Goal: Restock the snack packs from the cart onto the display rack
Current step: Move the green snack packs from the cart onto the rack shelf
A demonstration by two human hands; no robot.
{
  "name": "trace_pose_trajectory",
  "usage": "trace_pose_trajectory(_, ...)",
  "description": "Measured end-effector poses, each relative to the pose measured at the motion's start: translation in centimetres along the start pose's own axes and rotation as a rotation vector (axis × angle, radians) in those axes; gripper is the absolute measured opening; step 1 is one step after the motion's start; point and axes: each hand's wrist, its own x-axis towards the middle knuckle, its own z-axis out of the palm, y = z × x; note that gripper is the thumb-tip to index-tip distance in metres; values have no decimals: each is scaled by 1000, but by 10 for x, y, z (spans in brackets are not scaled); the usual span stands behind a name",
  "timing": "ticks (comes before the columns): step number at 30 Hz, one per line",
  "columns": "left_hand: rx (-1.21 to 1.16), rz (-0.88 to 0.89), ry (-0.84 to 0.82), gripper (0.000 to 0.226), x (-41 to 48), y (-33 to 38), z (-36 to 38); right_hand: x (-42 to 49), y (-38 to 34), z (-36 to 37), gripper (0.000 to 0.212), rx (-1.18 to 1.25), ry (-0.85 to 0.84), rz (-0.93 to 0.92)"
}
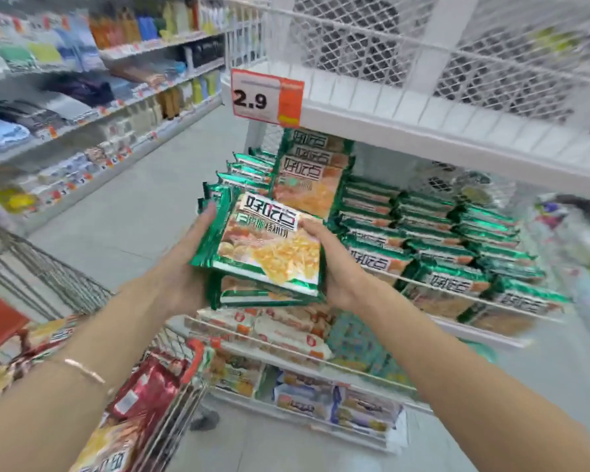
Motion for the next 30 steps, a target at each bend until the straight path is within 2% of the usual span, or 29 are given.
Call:
trace_pose_trajectory(1, 74, -36, 7, 63, 7, 0, 22, -2, -9, -16, 107, -32, 82, -10)
trace_pose_trajectory(3, 223, -62, -69, 53, 28, 4, 66, -25, -25, -52, 96, -90, 226, -50)
trace_pose_trajectory(5, 322, -37, -60, 43, 59, 8, 101, -44, -42, -82, 66, -98, 319, -119)
trace_pose_trajectory(7, 445, 20, -24, 44, 88, 13, 137, -49, -54, -119, 51, -89, 371, -183)
trace_pose_trajectory(10, 570, 98, -32, 70, 124, 18, 182, -42, -69, -164, 62, -78, 479, -245)
trace_pose_trajectory(12, 687, 157, -73, 68, 147, 21, 198, -30, -81, -189, 68, -51, 474, -313)
trace_pose_trajectory(13, 739, 204, -55, 75, 157, 23, 206, -19, -87, -202, 69, -62, 493, -364)
trace_pose_trajectory(15, 802, 306, 39, 108, 185, 27, 214, -3, -101, -217, 77, -92, 451, -417)
trace_pose_trajectory(16, 814, 369, 87, 113, 198, 27, 217, 7, -105, -224, 85, -114, 420, -423)
trace_pose_trajectory(18, 866, 537, 206, 97, 231, 24, 220, 31, -110, -242, 98, -242, 334, -431)
trace_pose_trajectory(19, 903, 620, 273, 91, 245, 20, 219, 39, -111, -244, 88, -339, 309, -462)
trace_pose_trajectory(20, 932, 708, 326, 93, 256, 16, 218, 50, -112, -249, 77, -446, 316, -482)
trace_pose_trajectory(22, 1002, 846, 387, 111, 279, 8, 215, 67, -113, -253, 81, -536, 390, -542)
trace_pose_trajectory(24, 1264, 931, 422, 120, 293, 1, 211, 87, -109, -260, 99, -465, 431, -588)
trace_pose_trajectory(27, 1967, 1026, 550, 102, 300, 5, 211, 101, -106, -273, 144, -486, 397, -592)
trace_pose_trajectory(28, 2102, 1027, 548, 98, 298, 13, 211, 102, -106, -278, 150, -584, 366, -560)
trace_pose_trajectory(30, 2244, 942, 526, 102, 297, 34, 206, 105, -104, -281, 142, -807, 302, -519)
